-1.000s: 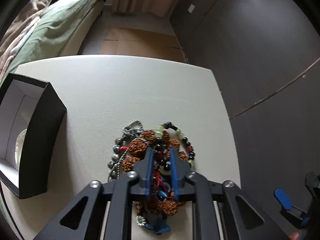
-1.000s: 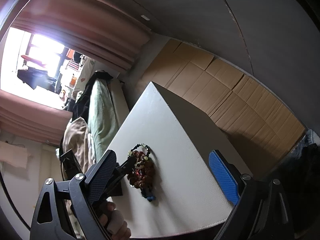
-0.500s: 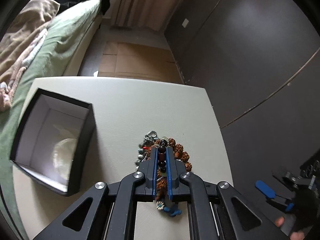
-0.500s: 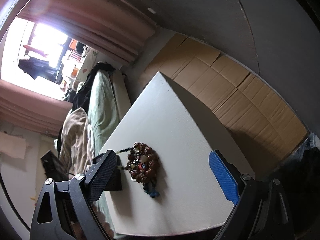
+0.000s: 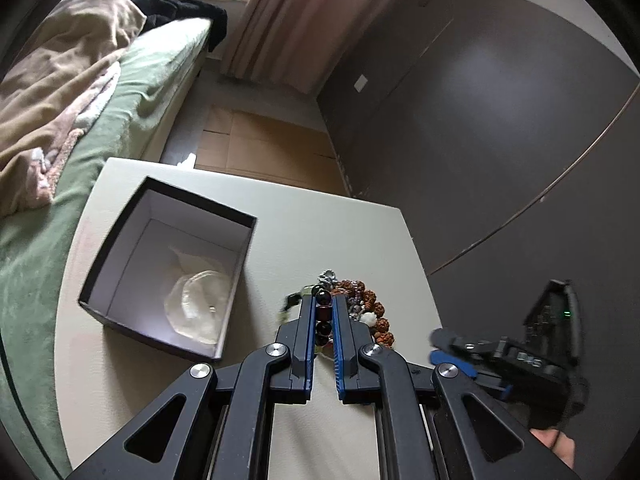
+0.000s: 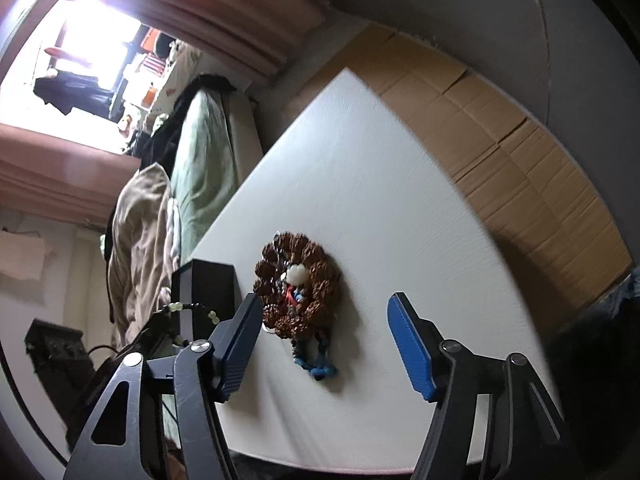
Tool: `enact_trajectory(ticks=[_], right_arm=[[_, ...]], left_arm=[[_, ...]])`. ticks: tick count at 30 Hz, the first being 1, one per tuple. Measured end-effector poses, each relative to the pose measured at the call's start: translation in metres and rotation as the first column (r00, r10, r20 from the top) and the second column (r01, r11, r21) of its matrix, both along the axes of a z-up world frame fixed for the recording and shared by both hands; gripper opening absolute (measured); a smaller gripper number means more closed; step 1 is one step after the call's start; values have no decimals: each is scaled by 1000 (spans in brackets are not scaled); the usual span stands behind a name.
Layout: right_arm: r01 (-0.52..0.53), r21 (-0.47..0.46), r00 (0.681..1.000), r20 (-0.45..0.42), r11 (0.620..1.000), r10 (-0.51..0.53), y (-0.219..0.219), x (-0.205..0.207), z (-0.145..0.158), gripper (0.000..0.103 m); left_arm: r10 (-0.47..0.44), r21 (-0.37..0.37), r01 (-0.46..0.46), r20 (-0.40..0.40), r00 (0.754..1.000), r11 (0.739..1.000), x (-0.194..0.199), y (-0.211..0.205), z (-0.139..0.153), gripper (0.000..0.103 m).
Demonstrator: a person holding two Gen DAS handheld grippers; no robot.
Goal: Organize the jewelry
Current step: 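Lift the black bead bracelet with the left gripper while the right gripper grasps the brown bead bracelet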
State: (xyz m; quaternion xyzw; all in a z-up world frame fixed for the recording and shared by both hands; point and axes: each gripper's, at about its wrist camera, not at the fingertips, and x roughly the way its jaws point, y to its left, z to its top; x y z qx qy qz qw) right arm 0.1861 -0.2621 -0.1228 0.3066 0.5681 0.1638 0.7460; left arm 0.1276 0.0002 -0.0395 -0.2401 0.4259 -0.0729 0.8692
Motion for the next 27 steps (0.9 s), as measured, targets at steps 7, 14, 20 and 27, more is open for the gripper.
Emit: enact_trajectory(ticks=[7,14,20,27], right_arm=[[-33,23,998,-52,999,35,31,3,-19,59],[4,-3,998,-67,1000,-4,40,4,-29,56],[33,-68,999,-36,997,-36,48,7,-26,42],[51,-104,999,14,993,-50,42,9,-19,25]], left_arm=[[27,-47,-27,17,999,999,-9,29,6,8],[59,-77,-56,47,997,995,-16,50,17,8],[60,-88,-55,62,996,995,-21,53,22,8],[73,-91,-66,75,995,994,-27,58,27,8]])
